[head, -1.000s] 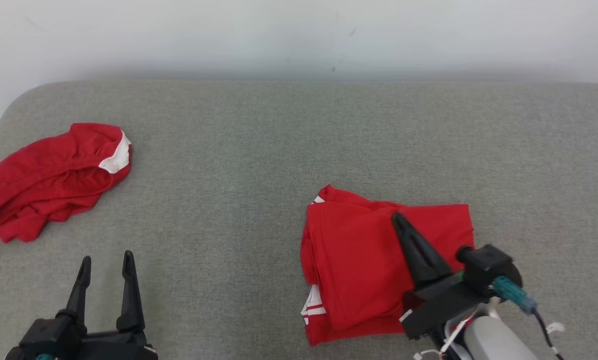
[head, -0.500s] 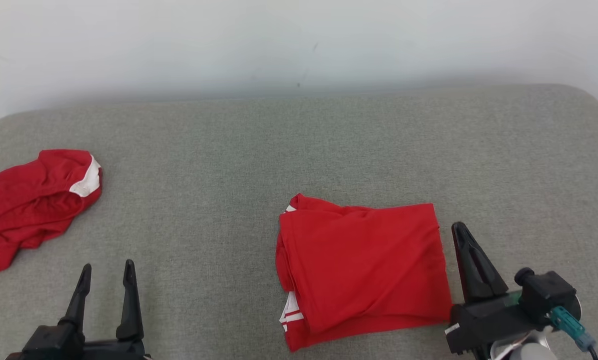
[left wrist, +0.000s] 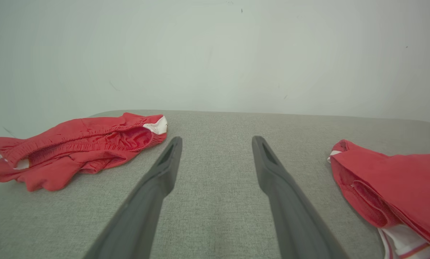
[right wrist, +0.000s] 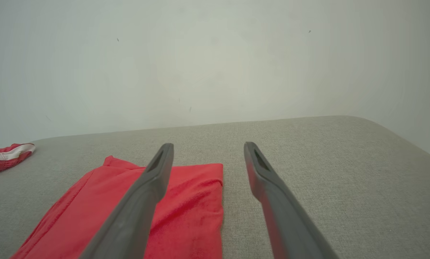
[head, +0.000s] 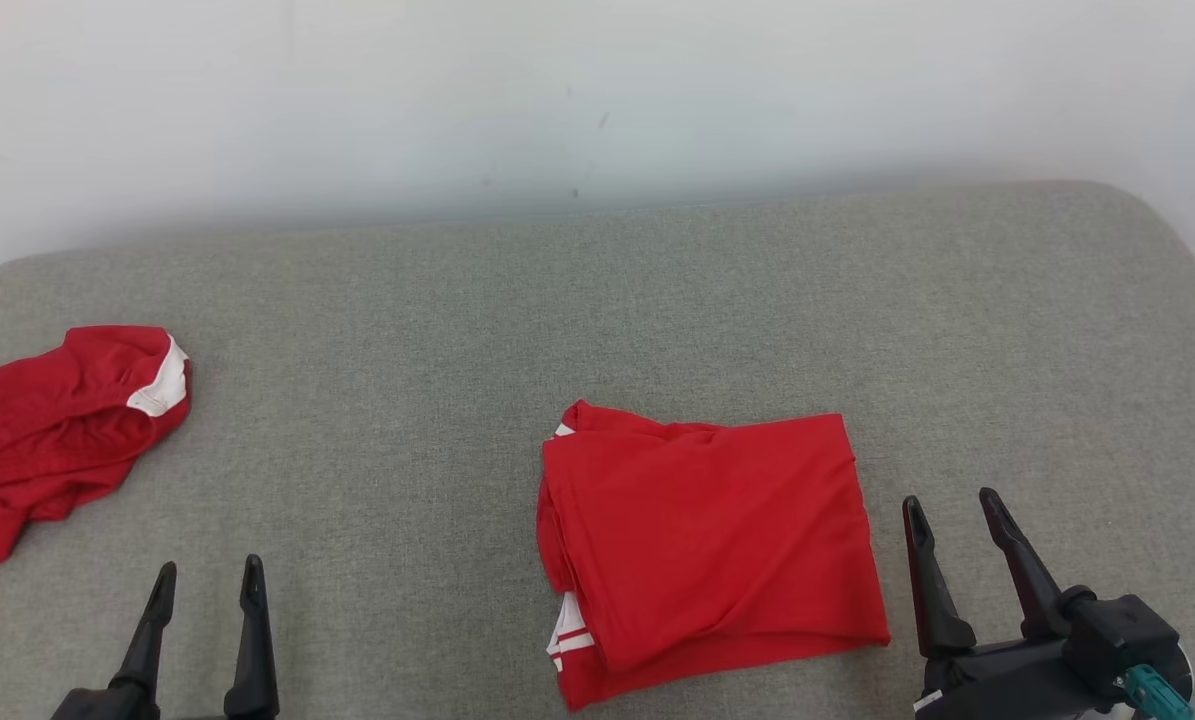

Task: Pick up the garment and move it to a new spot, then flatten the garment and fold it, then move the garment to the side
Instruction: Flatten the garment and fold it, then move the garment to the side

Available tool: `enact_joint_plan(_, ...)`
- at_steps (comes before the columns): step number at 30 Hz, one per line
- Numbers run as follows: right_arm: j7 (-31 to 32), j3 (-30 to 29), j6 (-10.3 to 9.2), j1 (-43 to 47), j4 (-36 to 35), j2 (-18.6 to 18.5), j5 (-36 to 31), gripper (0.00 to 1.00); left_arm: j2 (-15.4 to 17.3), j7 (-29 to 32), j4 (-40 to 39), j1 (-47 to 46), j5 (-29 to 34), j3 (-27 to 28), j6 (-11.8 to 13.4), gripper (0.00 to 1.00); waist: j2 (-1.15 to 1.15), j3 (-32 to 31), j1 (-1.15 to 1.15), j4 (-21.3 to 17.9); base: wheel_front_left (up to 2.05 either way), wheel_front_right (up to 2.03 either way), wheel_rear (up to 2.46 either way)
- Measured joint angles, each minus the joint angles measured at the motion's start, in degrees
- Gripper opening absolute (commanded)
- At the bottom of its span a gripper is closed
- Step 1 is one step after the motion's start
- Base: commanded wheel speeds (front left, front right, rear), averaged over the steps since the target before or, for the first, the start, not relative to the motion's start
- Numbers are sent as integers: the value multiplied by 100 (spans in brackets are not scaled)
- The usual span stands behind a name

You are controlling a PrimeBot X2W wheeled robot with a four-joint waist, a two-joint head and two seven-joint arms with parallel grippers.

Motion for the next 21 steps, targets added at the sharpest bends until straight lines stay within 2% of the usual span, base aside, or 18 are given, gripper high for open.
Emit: enact_joint_plan(21, 0, -126, 0, -28, 246, 46, -146, 100, 201, 0, -70, 85, -53, -63, 0, 100, 0, -26, 0, 219, 0, 0, 0)
